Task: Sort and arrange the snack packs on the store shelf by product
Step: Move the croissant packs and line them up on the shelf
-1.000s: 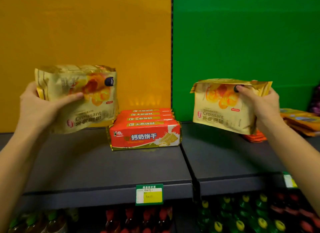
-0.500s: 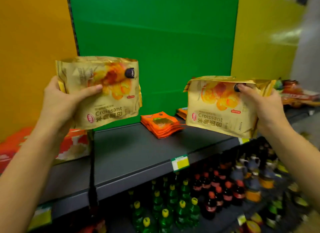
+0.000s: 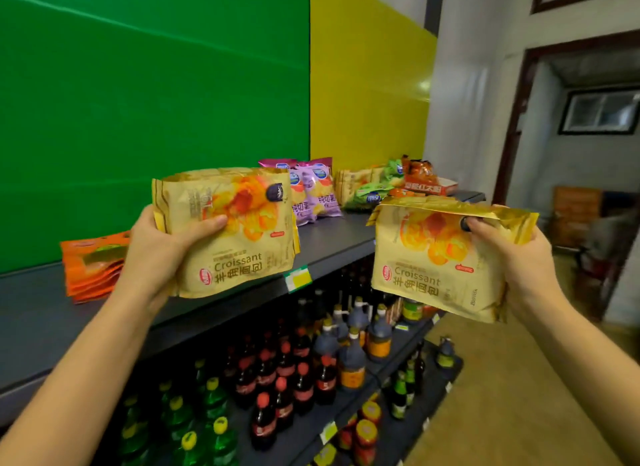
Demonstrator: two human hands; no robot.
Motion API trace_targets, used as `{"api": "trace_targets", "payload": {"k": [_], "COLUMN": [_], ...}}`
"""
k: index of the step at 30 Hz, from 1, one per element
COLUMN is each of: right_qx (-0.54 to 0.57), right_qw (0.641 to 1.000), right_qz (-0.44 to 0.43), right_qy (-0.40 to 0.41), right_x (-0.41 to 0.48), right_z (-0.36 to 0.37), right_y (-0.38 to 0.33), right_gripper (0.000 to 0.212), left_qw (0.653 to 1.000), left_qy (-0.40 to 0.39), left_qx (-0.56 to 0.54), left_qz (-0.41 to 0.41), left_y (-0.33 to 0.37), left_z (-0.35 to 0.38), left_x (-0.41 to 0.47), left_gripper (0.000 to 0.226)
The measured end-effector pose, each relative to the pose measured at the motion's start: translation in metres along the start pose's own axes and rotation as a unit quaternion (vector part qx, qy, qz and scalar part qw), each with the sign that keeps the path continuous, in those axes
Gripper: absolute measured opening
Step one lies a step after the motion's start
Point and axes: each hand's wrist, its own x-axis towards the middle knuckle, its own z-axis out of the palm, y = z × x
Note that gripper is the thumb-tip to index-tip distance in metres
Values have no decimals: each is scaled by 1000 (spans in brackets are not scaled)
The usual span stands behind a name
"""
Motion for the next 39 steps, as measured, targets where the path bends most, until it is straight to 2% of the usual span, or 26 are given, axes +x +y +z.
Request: {"api": "trace_targets", "payload": {"k": [5,13,15,17,20,26,30,31,33,34,36,39], "right_qx": [-14,-14,-20,-26,-22,-1,12,13,17,16,17,25], "right_qw": [999,999,999,998,997,998,998,998,998,998,999,998], "right_qz": [-1,-18,-25,-36,-50,-35,-41,-45,-49,-47,-43,-50], "right_qy": [40,44,44,53,62,51,39,36,30,25,10,-8], "right_x": [55,176,209,241,284,360,421,438,468,482,512,554], "right_z": [-40,-59,-60,-64,-73,-106,-125,-131,-143,-149,-162,-176], "right_y": [30,75,80,86,98,135,156,163,175,180,189,202], "right_gripper": [86,85,76,58,51,75,40,43,66,70,62,50], "left_qw": [999,998,997,997,998,999,999,999,998,997,996,993], "left_qy": [-30,-47,-49,-51,-36,-13,17,27,46,55,74,100], "left_qx": [-20,-47,-51,-53,-57,-39,-32,-32,-30,-26,-23,-11], "left_qz": [-7,1,5,7,8,1,14,22,34,37,43,61], "left_y": [-30,-66,-70,-76,-87,-109,-120,-122,-125,-126,-126,-127], "left_z": [84,215,242,266,294,344,381,391,411,420,440,468], "left_x": [23,89,109,126,145,159,160,160,160,160,161,163], "left_gripper": [63,57,56,60,65,72,61,60,60,62,63,52]}}
